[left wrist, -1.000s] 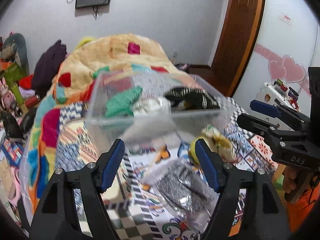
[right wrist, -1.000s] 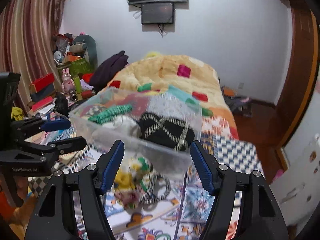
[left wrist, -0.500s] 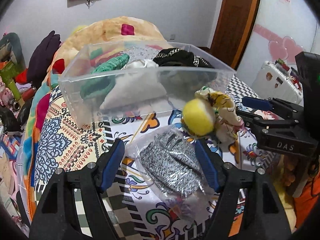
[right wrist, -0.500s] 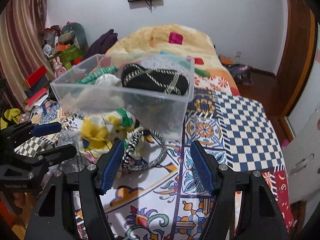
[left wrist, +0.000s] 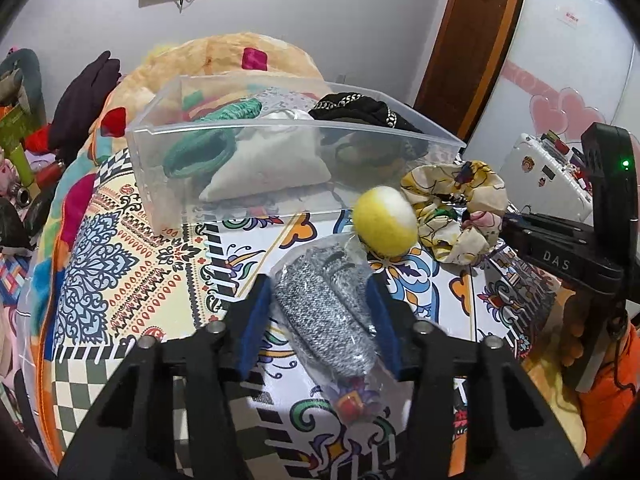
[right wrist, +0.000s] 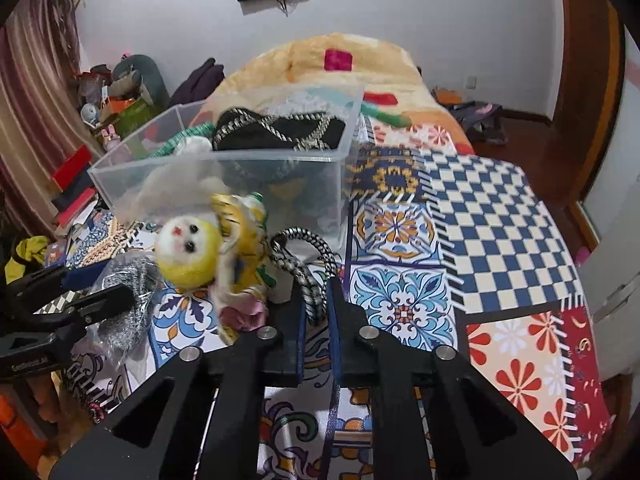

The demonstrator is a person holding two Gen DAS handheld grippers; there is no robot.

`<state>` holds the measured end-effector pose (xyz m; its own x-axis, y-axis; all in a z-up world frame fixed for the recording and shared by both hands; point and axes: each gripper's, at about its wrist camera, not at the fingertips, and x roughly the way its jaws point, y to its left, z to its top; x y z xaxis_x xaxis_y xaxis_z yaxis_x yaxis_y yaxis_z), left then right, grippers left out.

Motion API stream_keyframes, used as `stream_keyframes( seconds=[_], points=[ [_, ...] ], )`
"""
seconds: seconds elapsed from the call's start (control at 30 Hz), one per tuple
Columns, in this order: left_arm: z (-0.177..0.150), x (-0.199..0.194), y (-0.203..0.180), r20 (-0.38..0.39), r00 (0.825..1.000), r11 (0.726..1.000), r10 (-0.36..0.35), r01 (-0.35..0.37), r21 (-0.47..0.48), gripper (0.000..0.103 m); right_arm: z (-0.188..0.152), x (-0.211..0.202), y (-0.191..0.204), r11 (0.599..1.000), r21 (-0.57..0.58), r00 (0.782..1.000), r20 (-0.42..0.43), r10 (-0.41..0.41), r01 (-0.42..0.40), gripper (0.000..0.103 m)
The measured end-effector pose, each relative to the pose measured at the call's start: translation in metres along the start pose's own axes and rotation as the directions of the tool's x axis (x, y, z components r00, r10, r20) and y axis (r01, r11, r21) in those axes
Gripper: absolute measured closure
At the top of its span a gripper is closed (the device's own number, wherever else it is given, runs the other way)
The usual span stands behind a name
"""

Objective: Organize soft objects
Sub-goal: 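Grasp the silver foil bag with the left tool while the right tool grasps the striped hair tie, then release the foil bag into the box with the left tool while the right tool drops the hair tie in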

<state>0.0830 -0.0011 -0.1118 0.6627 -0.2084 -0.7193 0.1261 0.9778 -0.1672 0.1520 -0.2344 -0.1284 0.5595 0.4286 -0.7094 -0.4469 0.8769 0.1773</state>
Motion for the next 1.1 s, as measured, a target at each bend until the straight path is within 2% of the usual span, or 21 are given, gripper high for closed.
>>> stream_keyframes(
  seconds=[0.33, 0.63, 0.87, 1.1],
  points=[
    [0.002, -0.017, 0.000, 0.044, 0.999, 1.000, 0.004, -0.004, 0.004, 0.081, 0.006, -0.030, 0.005, 1.000, -0.025, 0.995, 0.095, 0.006, -0.004, 0.097],
    [0.022, -0.046, 0.002, 0.137, 0.990, 1.000, 0.022, -0.023, 0.007, 0.082, 0.029, -0.054, 0.015, 0.999, -0.038, 0.983, 0.185, 0.020, -0.013, 0.097],
    [0.053, -0.067, 0.008, 0.243, 0.969, 0.998, 0.050, -0.055, 0.012, 0.082, 0.052, -0.065, 0.026, 0.998, -0.064, 0.965, 0.259, 0.037, -0.021, 0.097],
    [0.084, -0.067, 0.016, 0.300, 0.951, 0.996, 0.079, -0.086, 0.012, 0.082, 0.075, -0.055, 0.036, 0.995, -0.088, 0.953, 0.297, 0.062, -0.038, 0.097]
  ],
)
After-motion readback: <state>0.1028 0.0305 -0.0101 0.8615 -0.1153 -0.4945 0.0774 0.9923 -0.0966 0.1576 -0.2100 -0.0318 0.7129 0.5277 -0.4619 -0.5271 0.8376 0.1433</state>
